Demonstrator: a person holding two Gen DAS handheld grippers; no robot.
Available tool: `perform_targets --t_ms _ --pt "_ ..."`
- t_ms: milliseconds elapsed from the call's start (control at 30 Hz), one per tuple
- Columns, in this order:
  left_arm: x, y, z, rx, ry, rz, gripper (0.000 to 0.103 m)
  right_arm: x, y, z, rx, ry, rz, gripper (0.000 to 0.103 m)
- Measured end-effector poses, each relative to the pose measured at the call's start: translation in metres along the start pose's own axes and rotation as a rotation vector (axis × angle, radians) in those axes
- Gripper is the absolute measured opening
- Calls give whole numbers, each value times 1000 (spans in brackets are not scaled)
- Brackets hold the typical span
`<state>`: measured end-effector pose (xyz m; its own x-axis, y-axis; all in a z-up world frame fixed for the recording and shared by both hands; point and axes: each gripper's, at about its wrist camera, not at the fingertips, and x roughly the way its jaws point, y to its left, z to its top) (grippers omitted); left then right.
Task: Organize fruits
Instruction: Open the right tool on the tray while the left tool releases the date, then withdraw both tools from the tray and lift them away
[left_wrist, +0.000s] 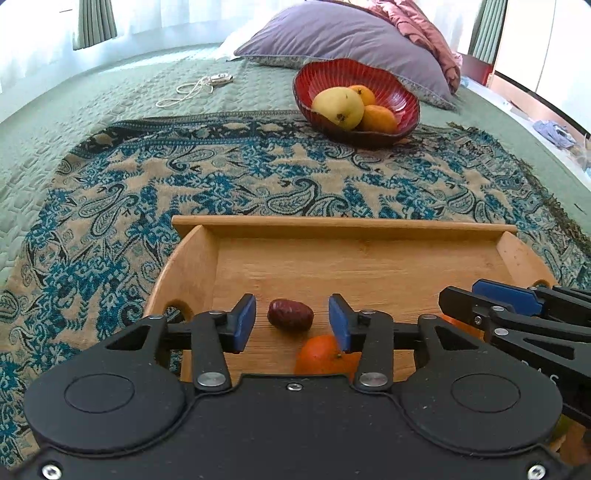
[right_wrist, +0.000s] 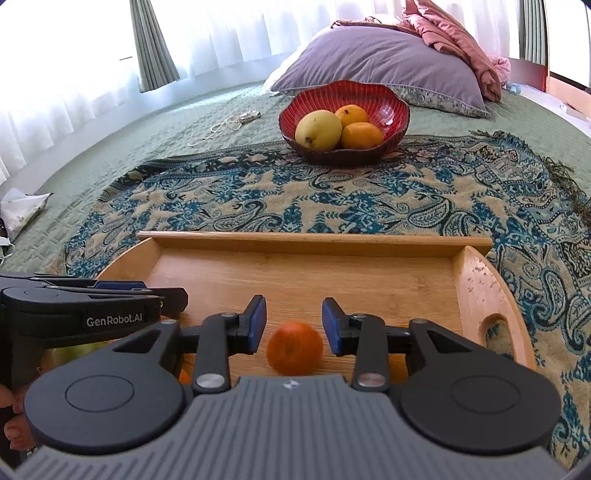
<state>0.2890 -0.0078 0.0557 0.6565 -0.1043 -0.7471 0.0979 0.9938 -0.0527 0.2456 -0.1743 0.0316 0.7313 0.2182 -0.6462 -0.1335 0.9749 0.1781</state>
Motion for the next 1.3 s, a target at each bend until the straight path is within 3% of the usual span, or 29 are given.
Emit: perform_targets --t_ms 167,267,600,933,1300 --pt "-16 0 -4 12 -28 0 51 -12 1 -1 -1 -25 7 48" --pt "-27 -1 -6 29 -52 1 57 -20 0 -3 -8 -44 0 57" --pt "-66 0 -22 55 -124 -16 77 -54 10 -12 -90 -123 -30 68" --pt "-101 5 -45 46 -183 -41 84 -89 15 -27 -113 -208 -51 86" --pt "-138 1 -82 72 -249 -42 92 -121 17 -54 -139 -271 -73 92"
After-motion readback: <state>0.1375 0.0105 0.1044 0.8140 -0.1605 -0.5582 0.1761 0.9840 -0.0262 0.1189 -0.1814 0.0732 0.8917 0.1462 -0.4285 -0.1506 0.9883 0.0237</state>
